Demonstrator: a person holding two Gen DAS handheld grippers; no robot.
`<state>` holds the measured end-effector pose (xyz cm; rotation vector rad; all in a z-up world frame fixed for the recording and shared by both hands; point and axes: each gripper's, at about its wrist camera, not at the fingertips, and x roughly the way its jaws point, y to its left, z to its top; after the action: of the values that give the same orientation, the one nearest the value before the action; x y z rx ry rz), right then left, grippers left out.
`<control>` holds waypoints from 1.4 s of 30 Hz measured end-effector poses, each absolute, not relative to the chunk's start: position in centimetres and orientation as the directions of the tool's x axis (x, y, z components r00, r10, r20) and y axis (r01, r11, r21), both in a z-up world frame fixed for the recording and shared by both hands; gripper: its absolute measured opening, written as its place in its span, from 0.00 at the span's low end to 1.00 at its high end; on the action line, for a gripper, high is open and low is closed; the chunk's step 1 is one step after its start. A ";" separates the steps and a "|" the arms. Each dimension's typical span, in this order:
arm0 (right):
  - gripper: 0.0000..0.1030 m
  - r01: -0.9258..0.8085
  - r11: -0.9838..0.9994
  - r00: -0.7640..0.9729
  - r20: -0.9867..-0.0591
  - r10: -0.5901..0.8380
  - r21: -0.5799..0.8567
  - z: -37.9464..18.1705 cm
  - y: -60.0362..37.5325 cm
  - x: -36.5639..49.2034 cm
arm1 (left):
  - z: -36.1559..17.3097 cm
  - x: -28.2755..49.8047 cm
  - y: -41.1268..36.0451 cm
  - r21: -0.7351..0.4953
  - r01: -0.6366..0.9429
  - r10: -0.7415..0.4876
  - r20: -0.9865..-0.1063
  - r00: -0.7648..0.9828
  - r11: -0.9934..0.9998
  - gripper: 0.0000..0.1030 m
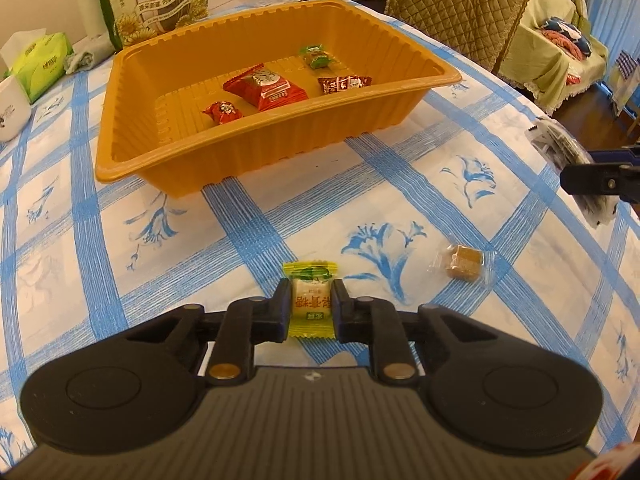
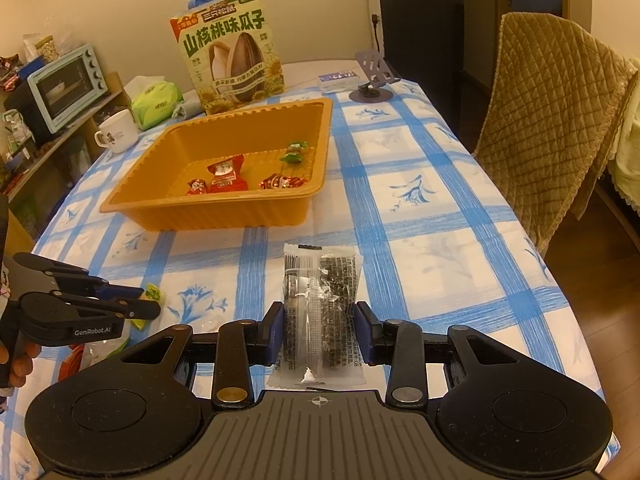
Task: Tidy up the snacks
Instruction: 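Carry both held snacks over the orange tray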
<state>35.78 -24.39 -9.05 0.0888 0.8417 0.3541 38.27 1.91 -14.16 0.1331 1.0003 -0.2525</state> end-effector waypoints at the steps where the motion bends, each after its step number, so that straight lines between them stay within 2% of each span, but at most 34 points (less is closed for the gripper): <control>1: 0.37 -0.275 0.937 0.612 -0.712 0.344 0.216 -8.9 -24.3 35.8 | -14.0 38.2 2.0 -0.006 0.266 -0.148 -0.843 0.517 0.964 0.18; 19: 0.37 -0.396 0.868 0.574 -0.657 0.489 0.301 -6.2 -22.3 38.7 | -6.1 37.0 4.7 -0.030 0.182 -0.143 -0.747 0.649 0.983 0.18; 32: 0.37 -0.411 0.844 0.588 -0.607 0.534 0.344 -3.3 -20.6 46.6 | -2.0 43.6 5.5 -0.021 0.145 -0.119 -0.688 0.716 0.989 0.18; 42: 0.37 -0.414 0.850 0.594 -0.611 0.523 0.325 -2.7 -18.8 51.7 | -1.0 48.9 5.8 -0.023 0.128 -0.109 -0.679 0.726 0.992 0.18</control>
<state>51.70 -18.80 -2.73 0.1544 0.7589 0.5471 48.88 5.84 -0.98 0.0261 0.7470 -0.1306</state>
